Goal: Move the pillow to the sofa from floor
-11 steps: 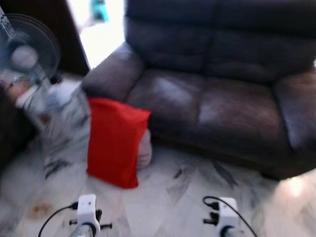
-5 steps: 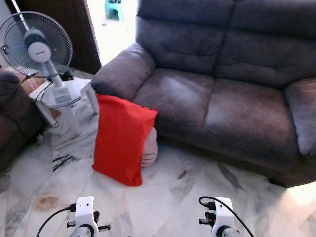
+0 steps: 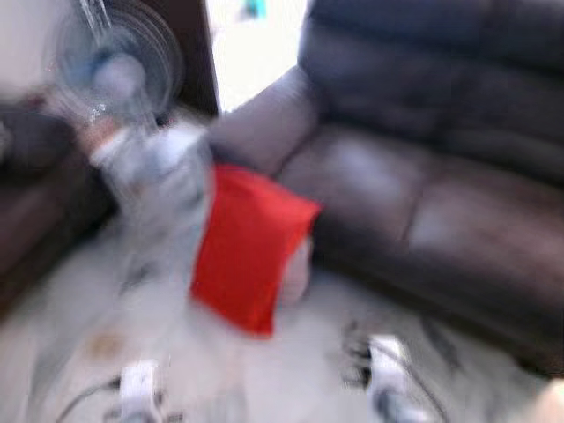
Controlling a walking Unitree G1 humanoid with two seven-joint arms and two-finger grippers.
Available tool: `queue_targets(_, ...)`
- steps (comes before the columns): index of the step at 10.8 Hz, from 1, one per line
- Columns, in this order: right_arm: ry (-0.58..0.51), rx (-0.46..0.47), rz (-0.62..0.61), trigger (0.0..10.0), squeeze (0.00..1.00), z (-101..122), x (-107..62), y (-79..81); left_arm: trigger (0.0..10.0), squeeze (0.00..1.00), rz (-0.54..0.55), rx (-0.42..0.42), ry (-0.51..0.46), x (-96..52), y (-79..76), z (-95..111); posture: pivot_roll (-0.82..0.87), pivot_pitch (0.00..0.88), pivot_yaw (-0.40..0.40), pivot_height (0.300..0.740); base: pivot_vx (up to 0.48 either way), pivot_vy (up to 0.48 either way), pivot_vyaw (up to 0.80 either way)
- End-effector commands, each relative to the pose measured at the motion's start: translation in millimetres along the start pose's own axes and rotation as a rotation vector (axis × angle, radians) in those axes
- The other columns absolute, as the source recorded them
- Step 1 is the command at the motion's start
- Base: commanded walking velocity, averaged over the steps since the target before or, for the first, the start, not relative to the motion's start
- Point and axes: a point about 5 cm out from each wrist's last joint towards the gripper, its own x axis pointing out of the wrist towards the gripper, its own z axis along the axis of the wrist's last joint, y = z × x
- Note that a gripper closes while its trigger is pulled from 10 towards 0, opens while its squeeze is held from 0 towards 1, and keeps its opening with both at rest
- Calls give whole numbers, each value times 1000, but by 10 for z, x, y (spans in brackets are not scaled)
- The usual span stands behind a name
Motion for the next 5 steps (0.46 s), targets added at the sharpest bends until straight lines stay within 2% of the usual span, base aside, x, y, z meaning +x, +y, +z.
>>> queue_targets(1, 57, 25, -44, 10000, 0, -182, -62, -143, 10000, 0, -22, -5, 5, 4, -90, -16, 95, 112, -8, 740, 409, 0, 0)
queue_targets(2, 58, 2, -39, 10000, 0, -176, -61, -142, 10000, 0, -22, -5, 5, 4, -93, -16, 94, 112, -8, 740, 405, 0, 0)
queue_targets(3, 57, -13, -34, 10000, 0, -172, -60, -139, 10000, 0, -23, -5, 5, 4, -96, -16, 94, 112, -8, 740, 409, 0, 406)
queue_targets(5, 57, -23, -26, 10000, 0, -172, -59, -127, 10000, 0, -24, -4, 5, 4, -98, -15, 94, 112, -8, 740, 407, 0, 800)
